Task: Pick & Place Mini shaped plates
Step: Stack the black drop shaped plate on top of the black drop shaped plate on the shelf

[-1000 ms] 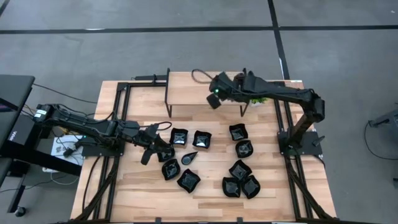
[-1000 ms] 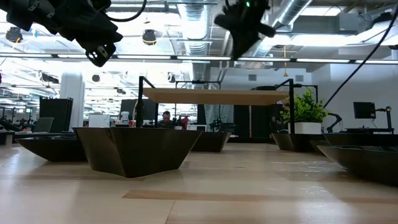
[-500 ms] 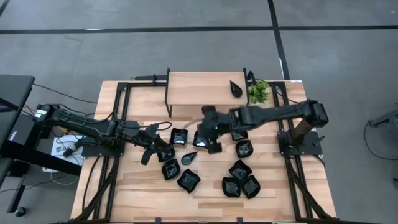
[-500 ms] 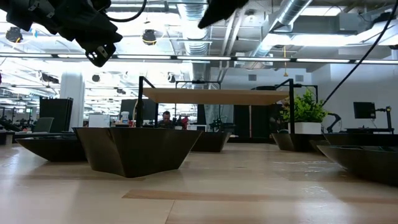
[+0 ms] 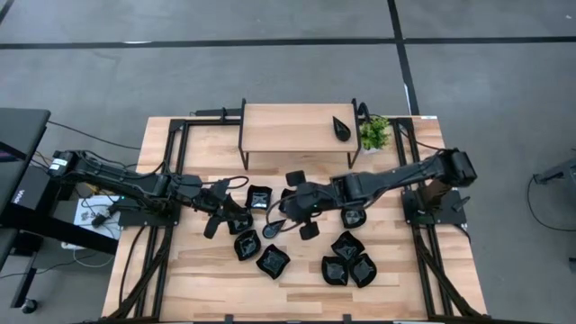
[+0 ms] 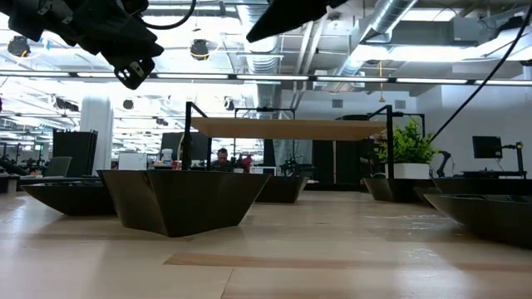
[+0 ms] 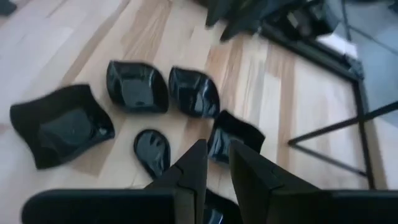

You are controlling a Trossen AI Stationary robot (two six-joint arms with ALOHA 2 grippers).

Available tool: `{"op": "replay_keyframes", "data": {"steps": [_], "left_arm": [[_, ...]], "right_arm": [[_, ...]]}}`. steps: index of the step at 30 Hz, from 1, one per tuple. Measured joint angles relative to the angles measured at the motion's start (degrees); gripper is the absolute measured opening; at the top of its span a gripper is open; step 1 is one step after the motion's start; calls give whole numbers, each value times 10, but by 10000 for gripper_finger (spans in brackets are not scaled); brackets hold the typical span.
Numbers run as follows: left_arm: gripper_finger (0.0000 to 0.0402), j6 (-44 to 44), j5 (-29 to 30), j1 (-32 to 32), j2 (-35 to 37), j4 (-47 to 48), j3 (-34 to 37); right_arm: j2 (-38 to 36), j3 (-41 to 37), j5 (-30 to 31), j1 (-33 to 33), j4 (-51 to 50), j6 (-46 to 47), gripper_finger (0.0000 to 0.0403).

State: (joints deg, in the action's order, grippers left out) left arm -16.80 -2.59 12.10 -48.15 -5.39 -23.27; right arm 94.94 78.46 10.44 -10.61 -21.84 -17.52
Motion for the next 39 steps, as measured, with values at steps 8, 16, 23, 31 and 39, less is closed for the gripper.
{"op": "replay_keyframes", "data": {"steps": [8,16,23,31,39], "left_arm": [[76,0,0,0,0,-2,0],[76,2,28,0,0,-10,0],[76,3,49,0,0,-31,0],[76,5,71,0,0,-72,0],[76,5,73,3,-56,-87,-8]], "right_arm": [[0,0,0,0,-3,70,63],[-8,0,0,-1,-23,131,63],[-16,-1,0,-3,-120,119,63],[-18,0,-1,14,-138,66,63],[-18,-71,-69,45,-40,38,63]]}}
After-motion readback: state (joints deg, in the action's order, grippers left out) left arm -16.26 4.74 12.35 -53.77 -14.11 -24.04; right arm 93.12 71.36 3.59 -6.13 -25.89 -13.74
